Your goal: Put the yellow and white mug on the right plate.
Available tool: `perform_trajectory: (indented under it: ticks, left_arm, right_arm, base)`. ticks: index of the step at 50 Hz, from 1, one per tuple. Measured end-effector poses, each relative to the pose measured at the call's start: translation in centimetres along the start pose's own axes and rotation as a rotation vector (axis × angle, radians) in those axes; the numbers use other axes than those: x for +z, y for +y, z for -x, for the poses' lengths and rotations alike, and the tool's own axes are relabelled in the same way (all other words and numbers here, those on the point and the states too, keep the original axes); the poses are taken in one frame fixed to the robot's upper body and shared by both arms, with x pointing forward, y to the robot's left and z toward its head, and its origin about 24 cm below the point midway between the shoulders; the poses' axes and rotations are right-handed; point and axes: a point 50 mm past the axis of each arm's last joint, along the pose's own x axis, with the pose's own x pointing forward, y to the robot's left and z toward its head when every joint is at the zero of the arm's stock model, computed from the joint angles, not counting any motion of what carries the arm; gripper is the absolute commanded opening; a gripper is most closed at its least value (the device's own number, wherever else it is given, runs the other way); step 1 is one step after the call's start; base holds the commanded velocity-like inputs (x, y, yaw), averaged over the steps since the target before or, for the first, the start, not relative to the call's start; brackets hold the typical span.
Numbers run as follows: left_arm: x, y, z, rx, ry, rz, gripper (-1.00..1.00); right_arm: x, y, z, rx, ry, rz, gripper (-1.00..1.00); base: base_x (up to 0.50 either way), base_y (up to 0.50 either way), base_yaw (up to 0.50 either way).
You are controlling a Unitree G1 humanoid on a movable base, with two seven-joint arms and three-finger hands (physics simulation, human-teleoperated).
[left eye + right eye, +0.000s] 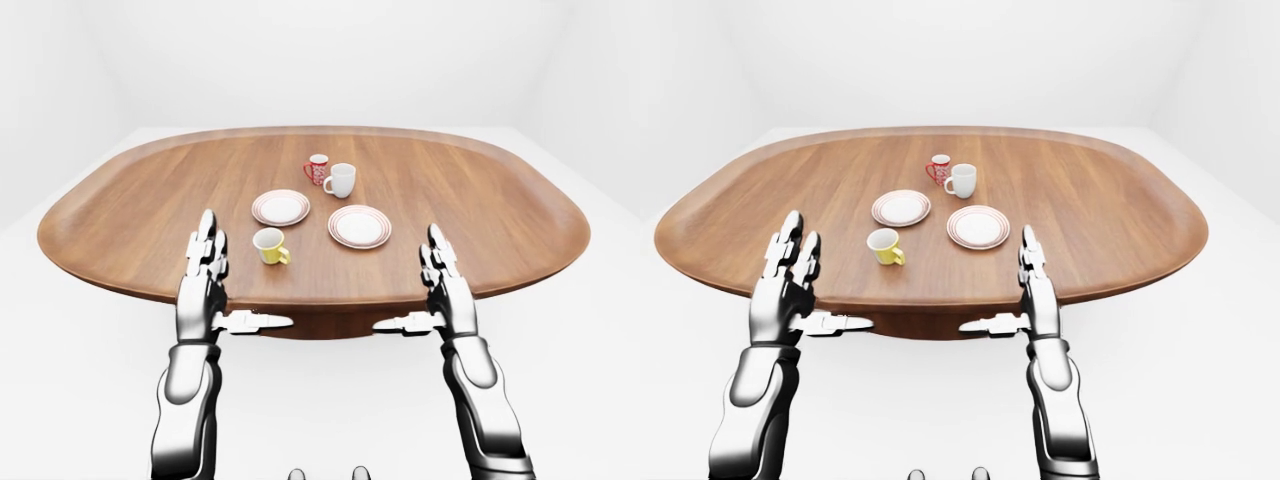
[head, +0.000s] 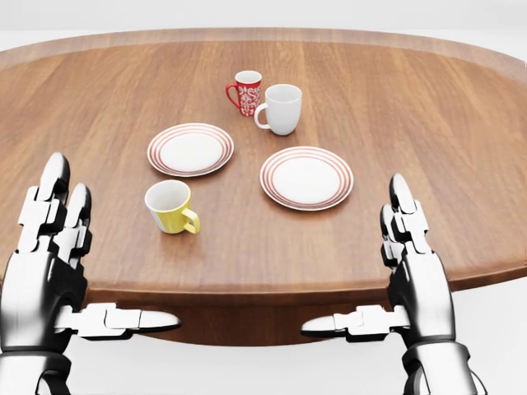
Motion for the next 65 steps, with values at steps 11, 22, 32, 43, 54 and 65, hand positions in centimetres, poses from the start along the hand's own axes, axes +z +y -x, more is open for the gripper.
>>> perform_trajectory:
  ticks: [11, 22, 32, 43, 54, 65]
  left_arm:
    - [0.5, 0.2, 0.1, 0.004, -0.020, -0.007, 1.00]
    - [0.5, 0.3, 0.1, 0.006, -0.021, -0.010, 1.00]
    - [0.4, 0.3, 0.2, 0.005, -0.012, -0.010, 1.00]
    - [0.5, 0.3, 0.1, 0.005, -0.018, -0.009, 1.00]
    - [0.6, 0.3, 0.1, 0.007, -0.023, -0.009, 1.00]
    - [0.6, 0.3, 0.1, 0.006, -0.024, -0.009, 1.00]
  right_arm:
    - [1.1, -0.1, 0.2, 0.009, -0.046, 0.019, 1.00]
    - [1.4, -0.1, 0.1, 0.006, -0.060, 0.025, 1.00]
    - [1.9, -0.1, 0.5, 0.032, -0.082, -0.006, 1.00]
    - [2.1, -0.2, 0.4, 0.035, -0.090, -0.029, 1.00]
    - [2.0, -0.2, 0.3, 0.033, -0.088, -0.035, 1.00]
    - [1.9, -0.2, 0.3, 0.034, -0.081, -0.035, 1.00]
  base:
    - [0.00, 0.00, 0.50]
    - [0.00, 0.02, 0.32]
    - [0.34, 0.09, 0.00]
    - [0.48, 0.13, 0.00]
    - [0.48, 0.13, 0.00]
    - [0.48, 0.13, 0.00]
